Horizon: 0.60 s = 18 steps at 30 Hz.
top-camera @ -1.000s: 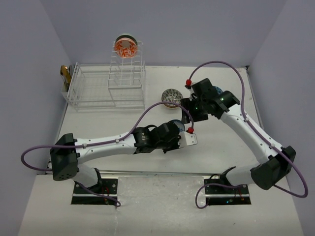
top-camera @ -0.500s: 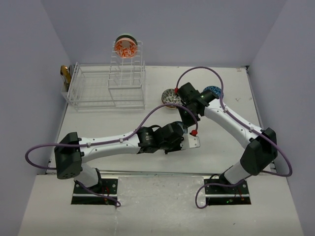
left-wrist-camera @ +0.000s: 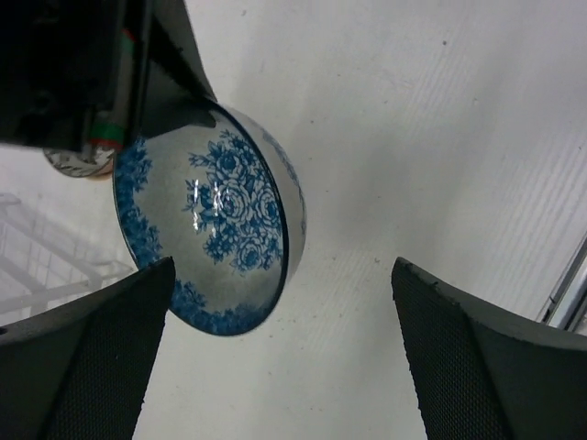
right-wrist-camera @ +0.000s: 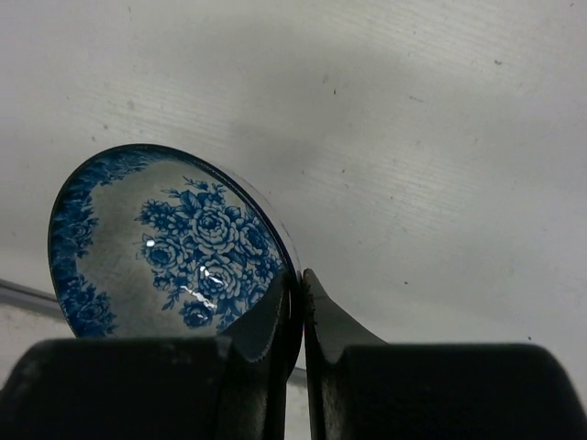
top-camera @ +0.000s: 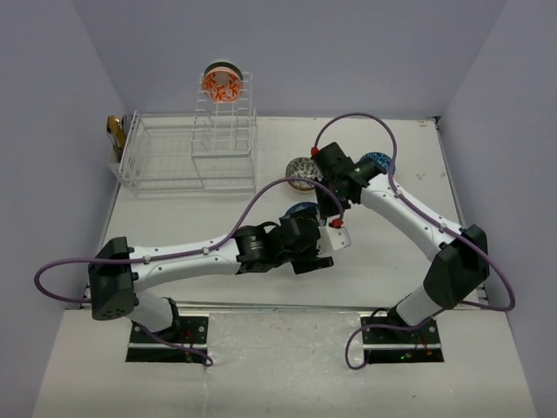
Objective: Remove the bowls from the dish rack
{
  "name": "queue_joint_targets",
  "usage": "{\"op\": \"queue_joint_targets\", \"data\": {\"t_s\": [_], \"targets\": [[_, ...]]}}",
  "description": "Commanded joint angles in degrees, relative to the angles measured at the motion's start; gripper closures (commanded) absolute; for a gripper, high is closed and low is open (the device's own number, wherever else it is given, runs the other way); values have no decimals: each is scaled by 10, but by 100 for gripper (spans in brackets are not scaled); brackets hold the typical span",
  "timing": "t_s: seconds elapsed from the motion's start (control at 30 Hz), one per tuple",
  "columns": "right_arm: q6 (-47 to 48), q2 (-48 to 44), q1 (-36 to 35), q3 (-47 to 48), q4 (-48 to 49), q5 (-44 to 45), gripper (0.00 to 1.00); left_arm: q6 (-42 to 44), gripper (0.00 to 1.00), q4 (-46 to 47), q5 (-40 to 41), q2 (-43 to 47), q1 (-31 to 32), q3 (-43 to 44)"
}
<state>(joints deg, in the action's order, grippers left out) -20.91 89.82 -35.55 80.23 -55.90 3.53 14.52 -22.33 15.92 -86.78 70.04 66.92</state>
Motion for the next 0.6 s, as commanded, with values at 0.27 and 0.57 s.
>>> {"op": "queue_joint_targets", "data": {"t_s": [0.27, 0.57], "targets": [[-132, -25, 119, -8, 263, 9, 100, -250, 0, -10, 336, 218, -3, -43], [-190, 77, 168, 34, 362, 20, 100, -407, 0, -134, 427, 391, -14, -80]]}}
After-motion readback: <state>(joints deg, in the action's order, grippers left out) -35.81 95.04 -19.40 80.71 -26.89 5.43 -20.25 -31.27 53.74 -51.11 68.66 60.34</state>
